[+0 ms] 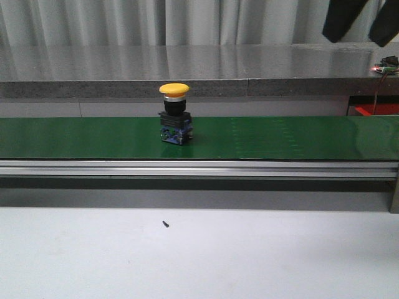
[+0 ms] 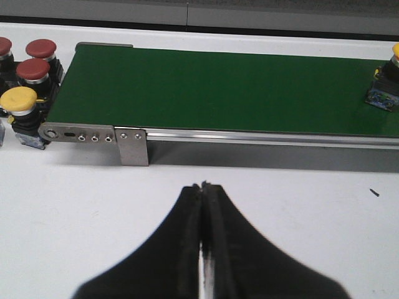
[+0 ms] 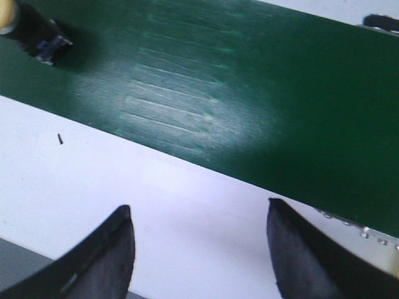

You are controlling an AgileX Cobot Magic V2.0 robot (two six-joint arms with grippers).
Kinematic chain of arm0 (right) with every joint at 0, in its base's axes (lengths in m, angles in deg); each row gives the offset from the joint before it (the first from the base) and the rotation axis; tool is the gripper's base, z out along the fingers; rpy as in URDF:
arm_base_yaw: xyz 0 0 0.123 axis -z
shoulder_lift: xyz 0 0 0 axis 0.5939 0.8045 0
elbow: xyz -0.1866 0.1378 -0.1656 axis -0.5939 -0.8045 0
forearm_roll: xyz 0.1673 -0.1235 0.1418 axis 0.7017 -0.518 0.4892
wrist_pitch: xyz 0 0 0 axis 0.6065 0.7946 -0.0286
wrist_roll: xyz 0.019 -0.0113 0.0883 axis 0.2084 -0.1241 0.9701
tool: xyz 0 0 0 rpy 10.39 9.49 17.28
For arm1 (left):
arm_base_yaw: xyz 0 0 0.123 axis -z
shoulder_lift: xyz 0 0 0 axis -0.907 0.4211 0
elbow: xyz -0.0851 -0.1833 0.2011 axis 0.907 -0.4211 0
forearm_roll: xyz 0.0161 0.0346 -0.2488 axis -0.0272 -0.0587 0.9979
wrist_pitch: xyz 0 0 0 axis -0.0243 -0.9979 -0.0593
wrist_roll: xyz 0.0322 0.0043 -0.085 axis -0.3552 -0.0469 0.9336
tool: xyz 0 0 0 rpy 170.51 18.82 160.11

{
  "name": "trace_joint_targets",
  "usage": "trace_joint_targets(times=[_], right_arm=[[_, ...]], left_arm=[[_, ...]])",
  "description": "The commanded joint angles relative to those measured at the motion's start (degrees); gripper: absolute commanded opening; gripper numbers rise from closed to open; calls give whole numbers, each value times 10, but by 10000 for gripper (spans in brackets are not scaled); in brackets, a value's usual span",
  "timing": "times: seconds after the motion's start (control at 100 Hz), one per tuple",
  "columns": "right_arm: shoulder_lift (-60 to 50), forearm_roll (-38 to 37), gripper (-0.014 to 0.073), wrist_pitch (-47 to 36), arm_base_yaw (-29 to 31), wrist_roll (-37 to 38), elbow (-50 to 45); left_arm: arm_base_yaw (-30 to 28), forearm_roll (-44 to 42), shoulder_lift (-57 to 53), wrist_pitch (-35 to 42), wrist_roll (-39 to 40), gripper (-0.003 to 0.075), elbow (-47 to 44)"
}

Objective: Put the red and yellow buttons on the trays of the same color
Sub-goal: 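Lower the right gripper onto the second yellow button and grasp it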

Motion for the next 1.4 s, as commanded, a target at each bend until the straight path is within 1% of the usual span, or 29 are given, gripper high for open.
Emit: trace_joint_targets(times=[0.0,0.16,0.21,0.28,0.34,0.39,0.47,0.66,0.78,0.88,0.99,1.12,1.25,1.39], right_arm=[[-13,2,467,-34,-21,-1,13],[15,1,472,-21,-43,24,44],[29,1,490,-11,-49,26,60],[48,1,549,3,-57,27,85],[65,1,618,9,-67,27,107],[79,0,664,11,-74,39,123],[103,-10,654,15,-88,74,151],[159,-53,652,44,-118,187,231],[191,-53,652,66,-130,223,268],[213,-53,652,81,-135,231,293],[231,-53,652,78,-137,229,303],[250,-57,652,59,-136,204,303],[271,-83,652,41,-134,195,303],[286,-84,652,29,-133,167,304]], left_arm=[[3,10,5,39,2,-20,15],[3,10,5,39,2,-20,15],[3,10,5,39,2,-20,15],[3,10,5,39,2,-20,15],[3,10,5,39,2,-20,15],[3,10,5,39,2,-20,15],[3,10,5,39,2,-20,15],[3,10,5,39,2,-20,15],[3,10,5,39,2,-20,15],[3,10,5,39,2,-20,15],[3,10,5,39,2,-20,15],[3,10,5,39,2,-20,15],[3,10,5,39,2,-20,15],[3,10,5,39,2,-20,15]])
